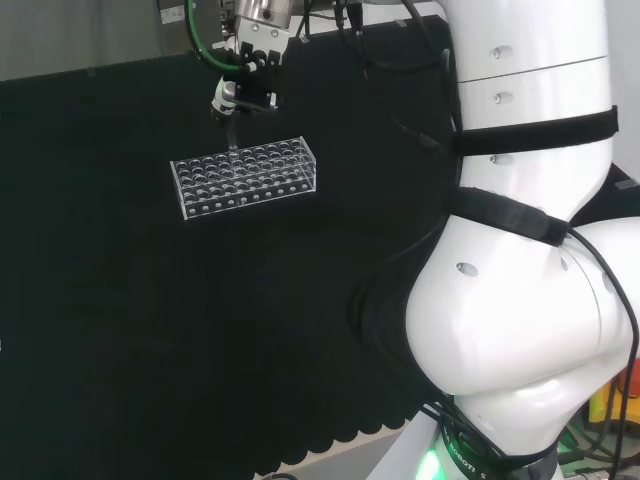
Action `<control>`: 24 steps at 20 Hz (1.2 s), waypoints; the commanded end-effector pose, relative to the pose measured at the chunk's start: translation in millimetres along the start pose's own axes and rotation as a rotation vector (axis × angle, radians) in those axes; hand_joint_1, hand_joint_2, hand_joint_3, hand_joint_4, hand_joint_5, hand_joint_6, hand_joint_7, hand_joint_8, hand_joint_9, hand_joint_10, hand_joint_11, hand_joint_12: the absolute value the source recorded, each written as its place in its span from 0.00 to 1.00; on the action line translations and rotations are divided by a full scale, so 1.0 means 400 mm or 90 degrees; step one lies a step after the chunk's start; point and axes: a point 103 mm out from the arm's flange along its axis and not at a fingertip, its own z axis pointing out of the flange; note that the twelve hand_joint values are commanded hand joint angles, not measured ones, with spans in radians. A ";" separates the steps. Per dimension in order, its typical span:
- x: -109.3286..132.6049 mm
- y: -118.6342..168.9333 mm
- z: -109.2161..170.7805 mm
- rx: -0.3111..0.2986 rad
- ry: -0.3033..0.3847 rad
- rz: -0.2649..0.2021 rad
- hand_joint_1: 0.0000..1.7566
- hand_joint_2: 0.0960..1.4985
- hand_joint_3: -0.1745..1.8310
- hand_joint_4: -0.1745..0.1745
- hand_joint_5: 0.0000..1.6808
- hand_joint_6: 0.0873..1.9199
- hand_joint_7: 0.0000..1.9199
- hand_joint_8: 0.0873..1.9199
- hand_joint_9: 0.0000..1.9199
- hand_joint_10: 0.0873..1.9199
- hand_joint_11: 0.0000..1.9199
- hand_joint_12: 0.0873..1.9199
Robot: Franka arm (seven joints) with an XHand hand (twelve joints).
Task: Put the test tube back in the rack.
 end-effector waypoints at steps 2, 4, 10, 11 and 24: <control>0.002 0.000 0.006 0.006 0.001 0.003 0.81 0.54 0.20 0.00 0.74 0.26 0.85 0.29 0.66 0.28 0.56 0.52; 0.001 0.001 0.007 0.008 0.001 0.003 0.81 0.54 0.20 0.00 0.74 0.26 0.85 0.29 0.66 0.28 0.56 0.52; -0.011 0.000 0.011 0.014 0.007 0.004 0.81 0.54 0.20 0.00 0.74 0.26 0.85 0.29 0.66 0.28 0.56 0.52; -0.007 0.000 0.015 0.017 0.000 0.006 0.81 0.54 0.20 0.00 0.74 0.26 0.85 0.29 0.66 0.28 0.56 0.52; -0.015 -0.006 0.041 0.032 0.002 0.008 0.81 0.54 0.20 0.00 0.74 0.26 0.85 0.29 0.66 0.28 0.56 0.52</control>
